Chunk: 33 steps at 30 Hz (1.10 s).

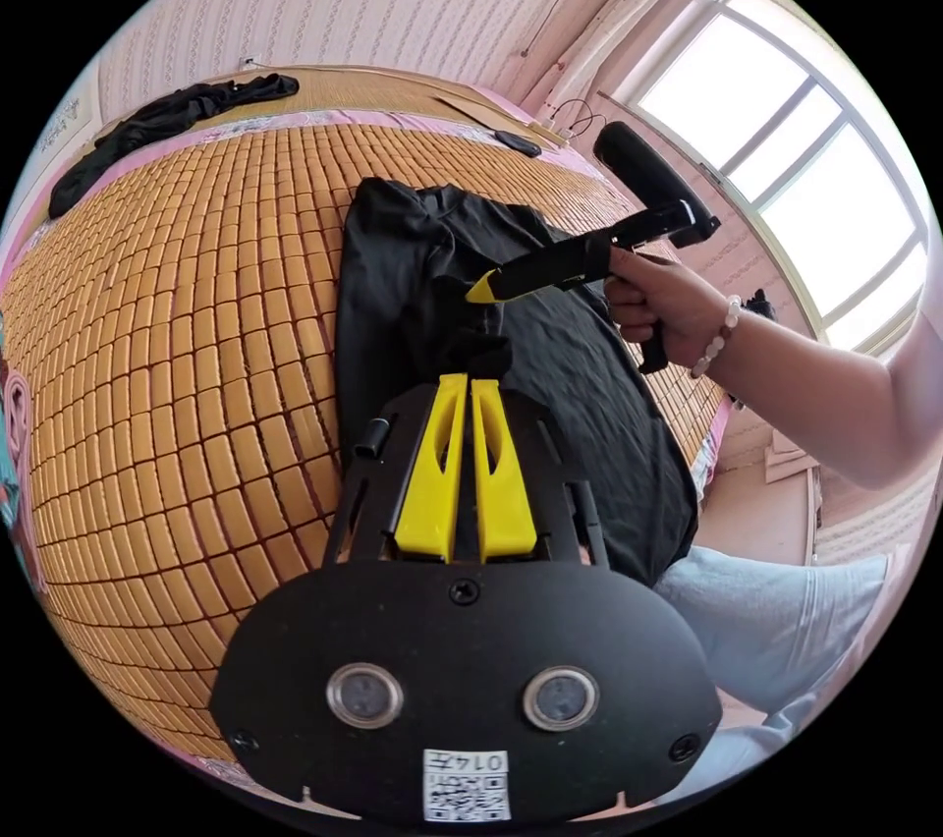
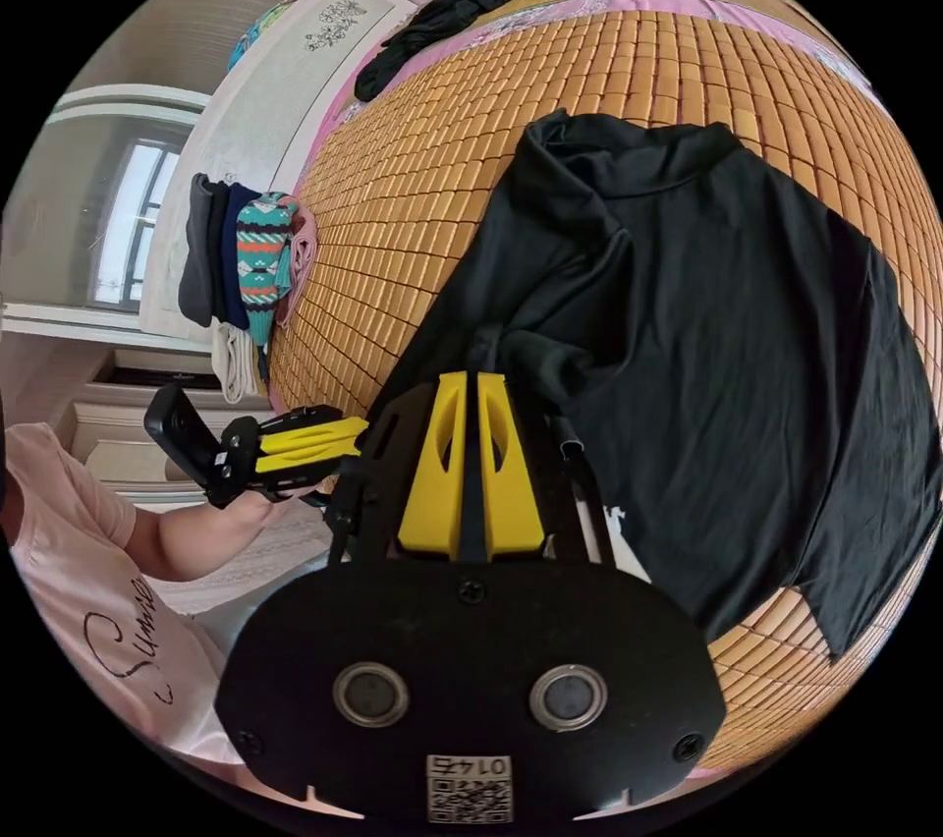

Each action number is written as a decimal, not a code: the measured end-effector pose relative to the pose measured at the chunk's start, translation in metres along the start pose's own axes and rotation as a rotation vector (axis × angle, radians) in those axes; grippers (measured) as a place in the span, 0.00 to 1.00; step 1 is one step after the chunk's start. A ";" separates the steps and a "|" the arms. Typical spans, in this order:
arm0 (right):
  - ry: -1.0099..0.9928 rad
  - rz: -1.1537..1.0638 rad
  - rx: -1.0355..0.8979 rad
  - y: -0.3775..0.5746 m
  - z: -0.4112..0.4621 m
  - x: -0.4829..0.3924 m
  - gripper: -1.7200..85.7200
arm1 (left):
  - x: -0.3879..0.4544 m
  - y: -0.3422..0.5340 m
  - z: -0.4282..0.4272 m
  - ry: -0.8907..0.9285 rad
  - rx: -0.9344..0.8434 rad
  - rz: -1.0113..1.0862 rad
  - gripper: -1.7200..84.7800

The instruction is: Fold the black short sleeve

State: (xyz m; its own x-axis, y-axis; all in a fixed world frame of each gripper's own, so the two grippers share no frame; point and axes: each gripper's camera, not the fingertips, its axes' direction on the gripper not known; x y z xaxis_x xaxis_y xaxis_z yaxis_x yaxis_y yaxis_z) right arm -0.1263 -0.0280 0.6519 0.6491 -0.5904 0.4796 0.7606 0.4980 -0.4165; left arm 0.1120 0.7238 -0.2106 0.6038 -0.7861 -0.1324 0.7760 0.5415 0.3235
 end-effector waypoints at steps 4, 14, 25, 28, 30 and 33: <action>-0.115 -0.065 0.102 -0.017 -0.012 -0.018 0.03 | -0.013 -0.002 -0.025 -0.022 0.067 -0.051 0.01; -0.146 -0.380 0.031 -0.145 0.117 -0.141 0.03 | -0.136 0.027 -0.130 -0.193 0.302 -0.419 0.01; 0.086 -0.666 -0.368 -0.182 0.329 -0.233 0.07 | -0.211 0.099 -0.133 -0.212 0.231 -0.713 0.04; 0.146 -0.726 -0.333 -0.171 0.332 -0.241 0.11 | -0.211 0.107 -0.140 -0.201 0.246 -0.714 0.07; 0.150 -0.751 -0.296 -0.151 0.317 -0.237 0.12 | -0.208 0.104 -0.146 -0.247 0.242 -0.669 0.09; 0.228 -0.728 -0.248 -0.119 0.297 -0.213 0.13 | -0.209 0.094 -0.144 -0.299 0.210 -0.619 0.12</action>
State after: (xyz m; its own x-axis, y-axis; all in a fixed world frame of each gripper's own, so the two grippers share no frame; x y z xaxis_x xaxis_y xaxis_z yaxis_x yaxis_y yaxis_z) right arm -0.3530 0.2274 0.8280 -0.0471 -0.8413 0.5384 0.9514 -0.2020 -0.2324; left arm 0.0847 0.9821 -0.2873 -0.0346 -0.9946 -0.0976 0.8901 -0.0751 0.4496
